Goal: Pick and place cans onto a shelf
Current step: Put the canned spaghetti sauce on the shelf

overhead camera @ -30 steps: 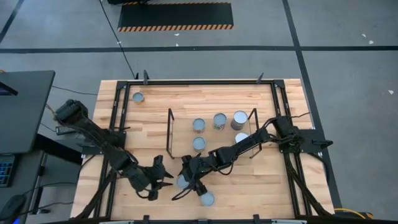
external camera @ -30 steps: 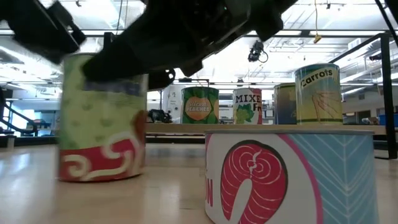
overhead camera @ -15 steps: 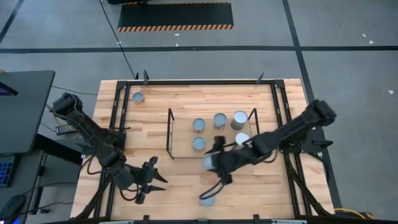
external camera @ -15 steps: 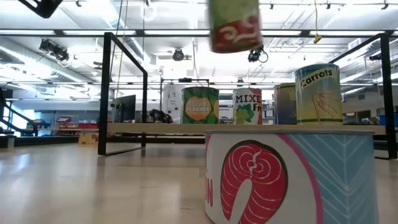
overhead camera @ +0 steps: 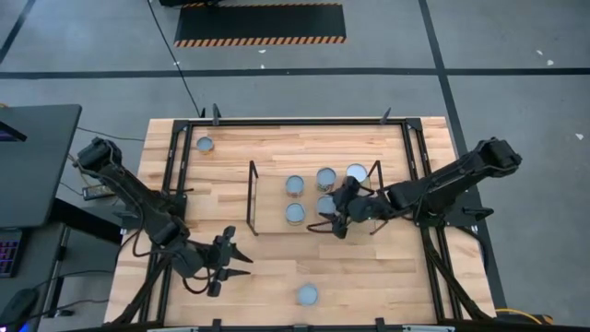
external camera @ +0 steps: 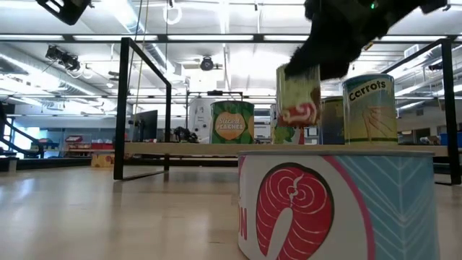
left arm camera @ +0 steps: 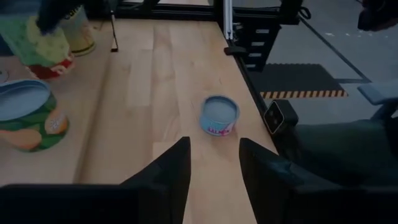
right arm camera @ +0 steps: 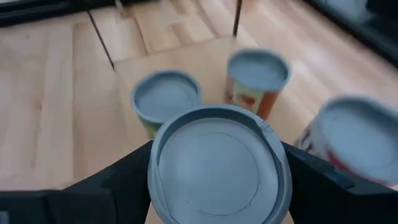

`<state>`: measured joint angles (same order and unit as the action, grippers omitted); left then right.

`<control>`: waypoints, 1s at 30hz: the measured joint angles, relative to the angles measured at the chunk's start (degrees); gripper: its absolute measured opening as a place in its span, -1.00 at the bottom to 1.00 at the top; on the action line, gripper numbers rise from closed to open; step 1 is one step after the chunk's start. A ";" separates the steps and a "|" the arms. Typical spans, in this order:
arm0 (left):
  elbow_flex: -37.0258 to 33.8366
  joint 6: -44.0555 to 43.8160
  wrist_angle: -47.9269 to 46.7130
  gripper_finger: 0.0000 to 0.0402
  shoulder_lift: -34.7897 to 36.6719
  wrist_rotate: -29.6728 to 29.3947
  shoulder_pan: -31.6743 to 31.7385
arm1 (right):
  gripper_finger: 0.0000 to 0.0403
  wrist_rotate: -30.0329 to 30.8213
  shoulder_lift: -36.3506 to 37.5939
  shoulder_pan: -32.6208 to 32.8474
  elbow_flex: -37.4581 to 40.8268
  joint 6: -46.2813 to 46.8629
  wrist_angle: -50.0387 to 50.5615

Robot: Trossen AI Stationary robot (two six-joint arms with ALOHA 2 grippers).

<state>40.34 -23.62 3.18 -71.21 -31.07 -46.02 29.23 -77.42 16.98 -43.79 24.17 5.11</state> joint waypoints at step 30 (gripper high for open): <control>-0.04 -0.17 -0.51 -0.29 -0.03 1.31 0.44 | 0.72 -2.31 -3.62 -0.22 -2.30 0.46 2.68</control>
<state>40.29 -23.79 2.67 -71.24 -29.76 -45.58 26.92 -81.04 16.77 -46.09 24.63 7.79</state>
